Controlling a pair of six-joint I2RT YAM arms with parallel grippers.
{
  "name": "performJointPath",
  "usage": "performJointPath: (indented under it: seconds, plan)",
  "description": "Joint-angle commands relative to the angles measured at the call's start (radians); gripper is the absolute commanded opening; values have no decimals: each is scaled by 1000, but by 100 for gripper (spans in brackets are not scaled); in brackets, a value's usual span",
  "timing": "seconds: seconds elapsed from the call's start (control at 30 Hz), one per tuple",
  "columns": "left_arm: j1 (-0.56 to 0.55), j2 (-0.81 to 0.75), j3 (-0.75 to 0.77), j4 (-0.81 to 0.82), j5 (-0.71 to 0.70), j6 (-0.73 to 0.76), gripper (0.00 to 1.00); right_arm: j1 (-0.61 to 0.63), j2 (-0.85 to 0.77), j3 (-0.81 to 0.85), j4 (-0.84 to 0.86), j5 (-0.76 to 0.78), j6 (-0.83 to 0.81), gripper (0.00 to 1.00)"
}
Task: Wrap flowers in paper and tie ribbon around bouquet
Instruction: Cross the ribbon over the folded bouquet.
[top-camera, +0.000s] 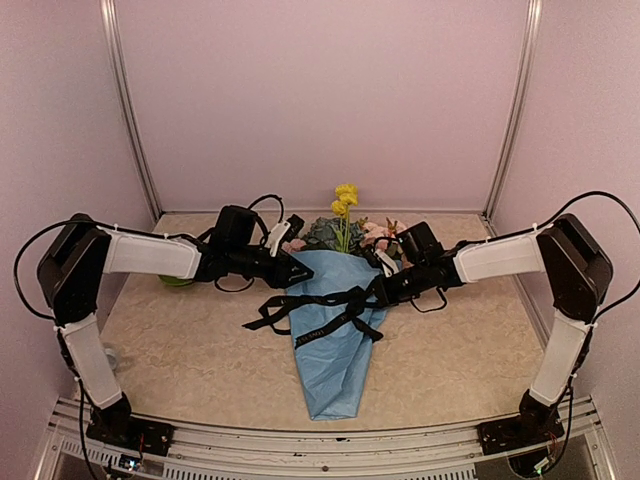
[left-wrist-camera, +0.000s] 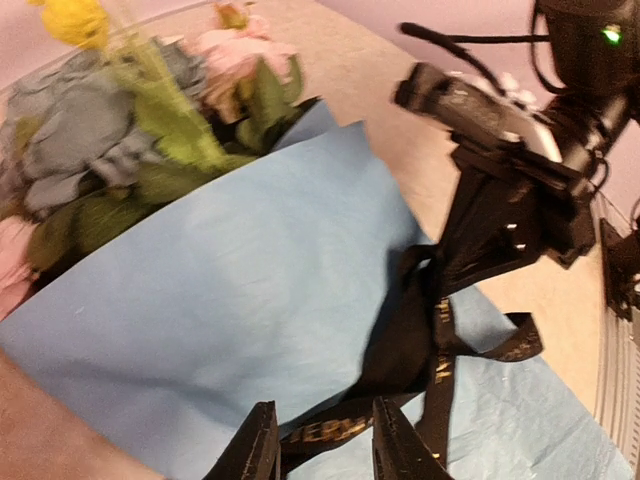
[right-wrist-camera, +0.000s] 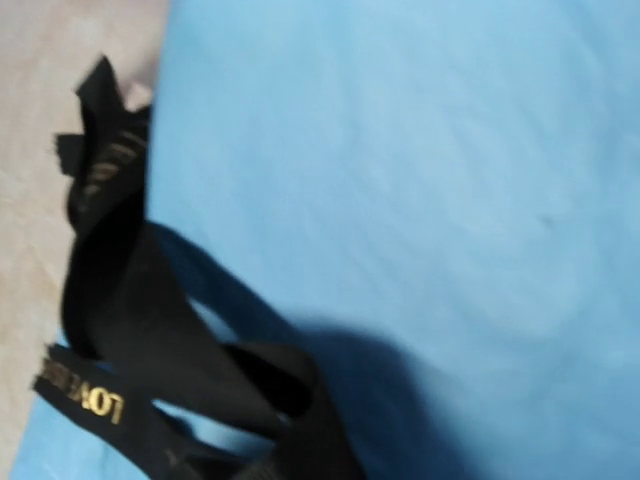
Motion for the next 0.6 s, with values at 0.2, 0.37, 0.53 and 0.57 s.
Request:
performJointPath:
  seconds: [0.2, 0.37, 0.53, 0.57]
  plan:
    - [82, -30, -57, -294, -262, -24, 37, -8, -28, 60, -122, 73, -68, 4]
    - [98, -17, -106, -316, -371, -79, 30, -8, -20, 70, -131, 66, -73, 4]
    - [126, -33, -174, -279, -374, -107, 24, -8, -27, 70, -138, 66, -78, 5]
    - [125, -39, -189, -243, -328, -94, 25, -8, -28, 70, -138, 63, -78, 6]
